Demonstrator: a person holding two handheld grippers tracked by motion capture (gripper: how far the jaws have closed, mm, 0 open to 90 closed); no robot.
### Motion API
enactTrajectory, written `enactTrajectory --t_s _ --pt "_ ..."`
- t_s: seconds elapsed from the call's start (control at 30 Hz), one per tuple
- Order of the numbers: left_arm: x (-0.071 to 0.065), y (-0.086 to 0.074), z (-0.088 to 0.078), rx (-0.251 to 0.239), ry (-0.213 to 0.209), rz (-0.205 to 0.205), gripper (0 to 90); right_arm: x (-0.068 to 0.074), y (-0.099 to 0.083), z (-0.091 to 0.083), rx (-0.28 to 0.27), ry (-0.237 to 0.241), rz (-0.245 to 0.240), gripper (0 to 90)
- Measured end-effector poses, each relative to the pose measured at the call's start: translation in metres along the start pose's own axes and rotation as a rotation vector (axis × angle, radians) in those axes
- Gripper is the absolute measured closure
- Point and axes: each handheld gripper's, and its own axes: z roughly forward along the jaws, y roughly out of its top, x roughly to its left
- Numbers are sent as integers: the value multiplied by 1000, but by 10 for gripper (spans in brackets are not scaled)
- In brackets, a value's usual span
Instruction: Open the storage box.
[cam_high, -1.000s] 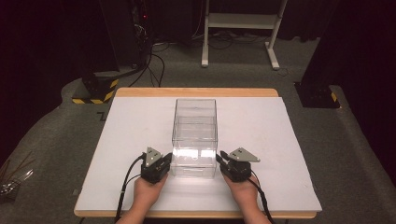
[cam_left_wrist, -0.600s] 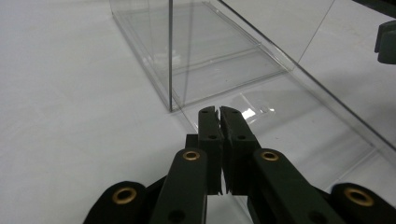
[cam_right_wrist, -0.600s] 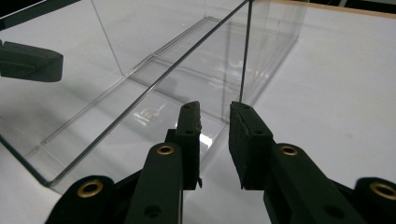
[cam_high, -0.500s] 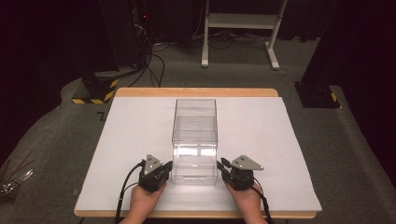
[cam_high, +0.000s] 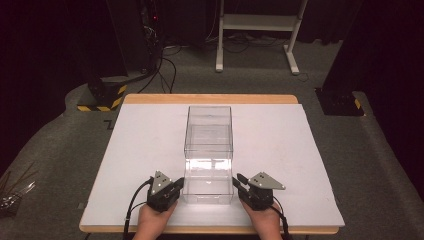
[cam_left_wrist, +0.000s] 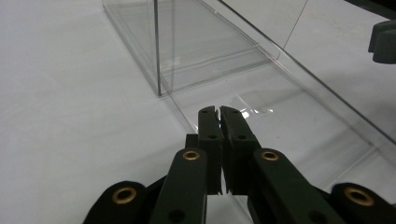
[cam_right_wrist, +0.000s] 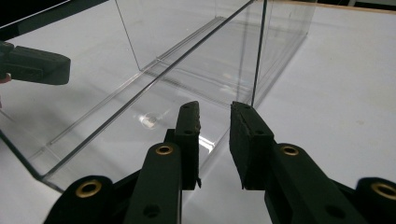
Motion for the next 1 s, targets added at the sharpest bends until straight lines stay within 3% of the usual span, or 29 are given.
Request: enactTrajectory --t_s 0.13,0.17,0.2,0.3,0.5,0.77,0.93,1.0 --pt "1 -1 0 -7 -1 -8 842 0 -1 -1 0 -1 -1 696" --pt "0 -2 0 -14 -11 -41 832 -1 -1 -1 -2 2 2 684" --pt "4 -1 0 -8 -7 -9 815 -3 -1 -1 -3 8 7 665" --pt "10 -2 -1 -15 -18 -6 740 -6 -1 -2 -3 15 4 603" --pt "19 0 -5 -39 24 17 693 -15 1 -3 -9 -20 -10 567" --pt "64 -2 -16 -32 200 27 595 -40 1 -3 21 -79 0 495" --pt "89 -6 -21 7 268 -12 539 -57 -2 -1 64 -149 -11 468" --pt "95 -7 -23 25 286 -10 519 -65 -4 -1 79 -176 -13 456"
